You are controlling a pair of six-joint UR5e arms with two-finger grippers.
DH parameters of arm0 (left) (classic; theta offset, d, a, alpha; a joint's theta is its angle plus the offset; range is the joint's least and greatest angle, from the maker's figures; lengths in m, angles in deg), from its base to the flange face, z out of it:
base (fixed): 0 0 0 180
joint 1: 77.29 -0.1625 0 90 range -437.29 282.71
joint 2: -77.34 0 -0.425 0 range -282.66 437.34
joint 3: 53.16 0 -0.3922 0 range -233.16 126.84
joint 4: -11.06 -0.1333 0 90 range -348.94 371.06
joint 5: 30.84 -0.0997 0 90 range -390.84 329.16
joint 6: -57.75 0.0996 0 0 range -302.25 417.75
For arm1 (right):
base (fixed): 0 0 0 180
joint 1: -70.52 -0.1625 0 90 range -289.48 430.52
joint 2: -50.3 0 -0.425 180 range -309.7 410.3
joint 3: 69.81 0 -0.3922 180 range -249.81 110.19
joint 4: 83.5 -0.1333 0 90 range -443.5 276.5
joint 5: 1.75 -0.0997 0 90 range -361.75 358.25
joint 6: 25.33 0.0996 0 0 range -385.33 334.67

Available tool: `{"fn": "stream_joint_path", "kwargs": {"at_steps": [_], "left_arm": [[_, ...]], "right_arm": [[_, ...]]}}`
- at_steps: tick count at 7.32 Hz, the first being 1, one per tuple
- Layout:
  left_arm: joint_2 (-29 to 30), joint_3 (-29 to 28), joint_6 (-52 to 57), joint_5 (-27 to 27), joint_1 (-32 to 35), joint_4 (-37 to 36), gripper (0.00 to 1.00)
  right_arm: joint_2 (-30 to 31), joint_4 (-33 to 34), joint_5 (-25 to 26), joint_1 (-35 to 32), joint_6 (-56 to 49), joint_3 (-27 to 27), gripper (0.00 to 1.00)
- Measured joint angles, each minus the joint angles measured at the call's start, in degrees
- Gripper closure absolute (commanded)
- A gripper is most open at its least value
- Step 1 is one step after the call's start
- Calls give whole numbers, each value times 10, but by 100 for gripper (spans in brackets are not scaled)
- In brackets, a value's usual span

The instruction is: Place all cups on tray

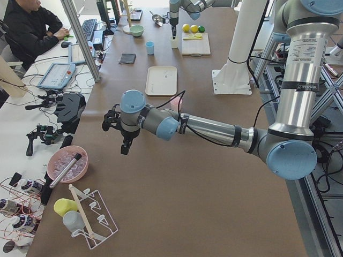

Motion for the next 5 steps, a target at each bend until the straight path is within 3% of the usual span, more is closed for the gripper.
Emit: {"fn": "stream_joint_path", "kwargs": {"at_steps": [5], "left_arm": [[2,-3,2,0,0,0,2]], "right_arm": [[-19,-9,-38,-13,74,34,100]]}}
